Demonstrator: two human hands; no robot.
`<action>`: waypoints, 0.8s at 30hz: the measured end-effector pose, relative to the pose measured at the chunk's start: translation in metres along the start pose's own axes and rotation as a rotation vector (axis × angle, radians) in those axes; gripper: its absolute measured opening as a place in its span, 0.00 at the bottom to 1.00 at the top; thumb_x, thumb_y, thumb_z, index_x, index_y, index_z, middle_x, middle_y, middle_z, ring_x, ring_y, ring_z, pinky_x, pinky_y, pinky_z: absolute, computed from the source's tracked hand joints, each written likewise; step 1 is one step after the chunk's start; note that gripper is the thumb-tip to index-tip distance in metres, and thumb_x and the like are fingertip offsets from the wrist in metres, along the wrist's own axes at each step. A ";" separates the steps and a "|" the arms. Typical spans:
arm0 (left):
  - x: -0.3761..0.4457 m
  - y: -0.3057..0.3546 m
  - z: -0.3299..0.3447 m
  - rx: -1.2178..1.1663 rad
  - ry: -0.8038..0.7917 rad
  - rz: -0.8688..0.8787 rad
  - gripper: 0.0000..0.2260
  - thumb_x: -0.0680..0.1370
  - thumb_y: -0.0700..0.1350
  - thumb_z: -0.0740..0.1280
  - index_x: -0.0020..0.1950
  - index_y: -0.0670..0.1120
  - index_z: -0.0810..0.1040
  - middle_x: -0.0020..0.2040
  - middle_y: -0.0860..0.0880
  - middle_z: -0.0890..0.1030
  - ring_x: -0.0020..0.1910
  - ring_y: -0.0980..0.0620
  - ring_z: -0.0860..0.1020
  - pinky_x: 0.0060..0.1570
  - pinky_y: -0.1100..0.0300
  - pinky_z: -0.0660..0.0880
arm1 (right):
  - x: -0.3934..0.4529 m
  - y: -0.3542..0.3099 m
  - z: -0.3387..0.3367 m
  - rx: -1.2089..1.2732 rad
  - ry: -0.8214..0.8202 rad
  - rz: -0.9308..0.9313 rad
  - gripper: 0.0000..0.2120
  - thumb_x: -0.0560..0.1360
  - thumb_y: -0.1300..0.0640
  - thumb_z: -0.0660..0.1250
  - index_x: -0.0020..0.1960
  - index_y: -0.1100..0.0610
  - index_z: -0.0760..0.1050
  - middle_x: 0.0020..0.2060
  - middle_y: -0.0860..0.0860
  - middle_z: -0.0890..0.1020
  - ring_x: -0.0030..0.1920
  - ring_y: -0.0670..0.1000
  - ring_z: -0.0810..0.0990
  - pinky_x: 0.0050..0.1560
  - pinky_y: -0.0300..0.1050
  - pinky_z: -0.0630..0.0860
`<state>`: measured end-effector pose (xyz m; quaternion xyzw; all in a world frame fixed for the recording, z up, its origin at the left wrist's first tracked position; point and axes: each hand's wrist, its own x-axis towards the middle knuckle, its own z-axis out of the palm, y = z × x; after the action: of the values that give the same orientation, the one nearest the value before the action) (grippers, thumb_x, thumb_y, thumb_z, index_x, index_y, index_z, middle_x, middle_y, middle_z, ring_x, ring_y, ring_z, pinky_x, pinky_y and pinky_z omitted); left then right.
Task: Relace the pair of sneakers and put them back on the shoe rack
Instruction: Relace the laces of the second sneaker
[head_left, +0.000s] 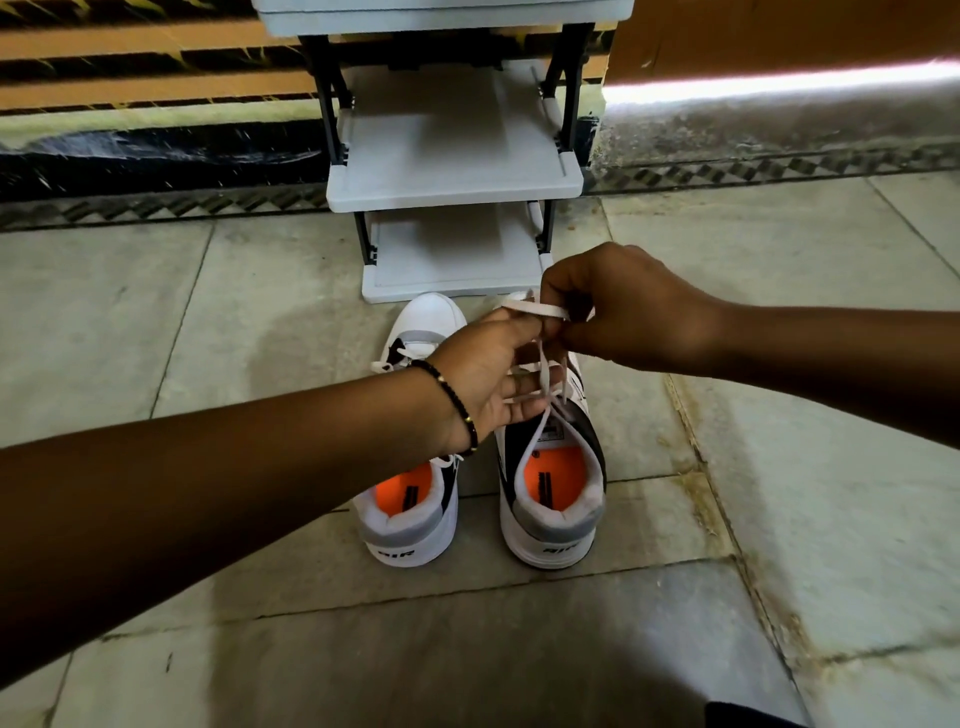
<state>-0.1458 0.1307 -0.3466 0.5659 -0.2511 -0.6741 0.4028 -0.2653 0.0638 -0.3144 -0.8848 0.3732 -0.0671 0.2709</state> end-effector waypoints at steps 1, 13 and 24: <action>0.000 0.000 0.001 -0.027 0.023 0.010 0.06 0.78 0.46 0.58 0.42 0.53 0.72 0.40 0.50 0.77 0.38 0.52 0.77 0.35 0.61 0.72 | 0.001 0.000 0.000 0.042 0.003 0.021 0.08 0.68 0.65 0.72 0.36 0.54 0.77 0.30 0.44 0.77 0.33 0.42 0.75 0.36 0.37 0.72; 0.010 0.008 -0.022 0.025 0.272 0.126 0.11 0.79 0.41 0.56 0.40 0.50 0.73 0.35 0.52 0.77 0.32 0.60 0.76 0.26 0.69 0.71 | -0.001 0.012 -0.007 0.549 -0.009 0.365 0.09 0.77 0.63 0.61 0.45 0.67 0.78 0.36 0.61 0.83 0.31 0.56 0.81 0.27 0.46 0.79; 0.020 0.015 -0.059 -0.023 0.298 0.130 0.12 0.78 0.36 0.53 0.38 0.47 0.71 0.31 0.50 0.70 0.25 0.57 0.73 0.29 0.65 0.69 | -0.013 0.053 -0.017 0.033 -0.050 0.518 0.18 0.75 0.57 0.58 0.29 0.64 0.72 0.22 0.56 0.76 0.20 0.53 0.72 0.27 0.39 0.69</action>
<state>-0.0861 0.1126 -0.3598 0.6375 -0.2170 -0.5582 0.4846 -0.3134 0.0351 -0.3272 -0.7567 0.5792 0.0202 0.3025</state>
